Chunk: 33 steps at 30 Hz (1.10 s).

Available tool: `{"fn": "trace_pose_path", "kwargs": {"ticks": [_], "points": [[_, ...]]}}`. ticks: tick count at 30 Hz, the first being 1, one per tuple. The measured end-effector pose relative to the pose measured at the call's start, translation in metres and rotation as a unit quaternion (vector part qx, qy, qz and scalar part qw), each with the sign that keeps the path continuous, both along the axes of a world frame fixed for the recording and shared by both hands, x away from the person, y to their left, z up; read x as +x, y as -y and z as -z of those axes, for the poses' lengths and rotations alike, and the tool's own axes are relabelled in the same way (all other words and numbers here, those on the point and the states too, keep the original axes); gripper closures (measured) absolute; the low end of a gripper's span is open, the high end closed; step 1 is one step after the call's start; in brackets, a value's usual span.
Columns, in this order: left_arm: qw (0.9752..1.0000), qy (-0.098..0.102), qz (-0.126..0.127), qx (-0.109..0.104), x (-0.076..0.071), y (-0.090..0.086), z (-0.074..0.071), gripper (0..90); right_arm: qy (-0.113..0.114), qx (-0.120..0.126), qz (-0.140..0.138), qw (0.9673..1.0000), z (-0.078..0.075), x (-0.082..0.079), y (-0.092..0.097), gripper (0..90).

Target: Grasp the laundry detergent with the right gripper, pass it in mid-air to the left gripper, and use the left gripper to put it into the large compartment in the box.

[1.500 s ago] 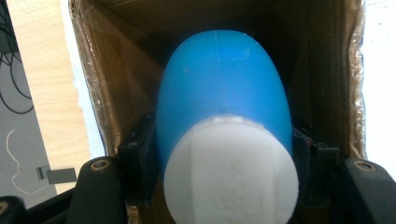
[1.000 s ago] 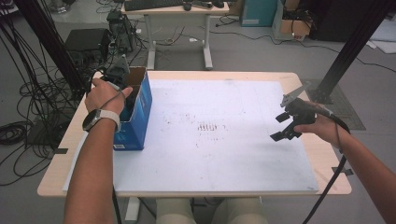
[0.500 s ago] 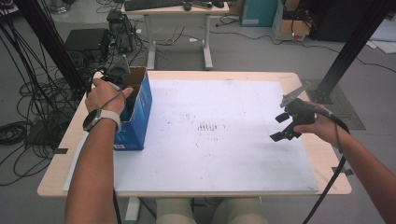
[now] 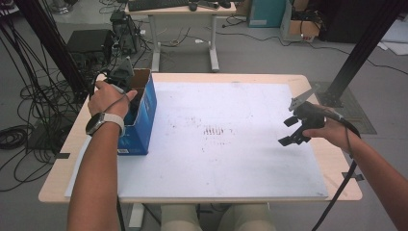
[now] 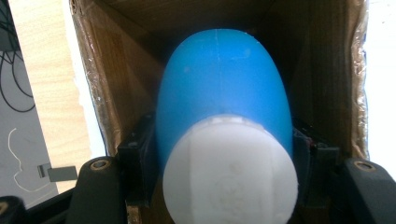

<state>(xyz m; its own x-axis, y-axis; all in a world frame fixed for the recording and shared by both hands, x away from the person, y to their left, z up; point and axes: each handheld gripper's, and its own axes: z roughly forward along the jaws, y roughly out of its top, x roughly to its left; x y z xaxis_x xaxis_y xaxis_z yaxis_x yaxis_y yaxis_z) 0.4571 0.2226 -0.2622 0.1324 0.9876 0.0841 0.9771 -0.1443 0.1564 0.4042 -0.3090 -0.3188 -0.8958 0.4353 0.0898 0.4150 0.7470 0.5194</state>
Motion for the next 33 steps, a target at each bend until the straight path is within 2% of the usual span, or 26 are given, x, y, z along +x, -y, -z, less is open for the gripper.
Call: {"fn": "trace_pose_path", "kwargs": {"ticks": [33], "points": [[1.0, 0.001, 0.001, 0.003, -0.0001, -0.0003, 0.0005, 37.1, 0.0, 0.002, -0.003, 1.0, 0.0006, -0.0004, -0.0007, 9.4]]}}
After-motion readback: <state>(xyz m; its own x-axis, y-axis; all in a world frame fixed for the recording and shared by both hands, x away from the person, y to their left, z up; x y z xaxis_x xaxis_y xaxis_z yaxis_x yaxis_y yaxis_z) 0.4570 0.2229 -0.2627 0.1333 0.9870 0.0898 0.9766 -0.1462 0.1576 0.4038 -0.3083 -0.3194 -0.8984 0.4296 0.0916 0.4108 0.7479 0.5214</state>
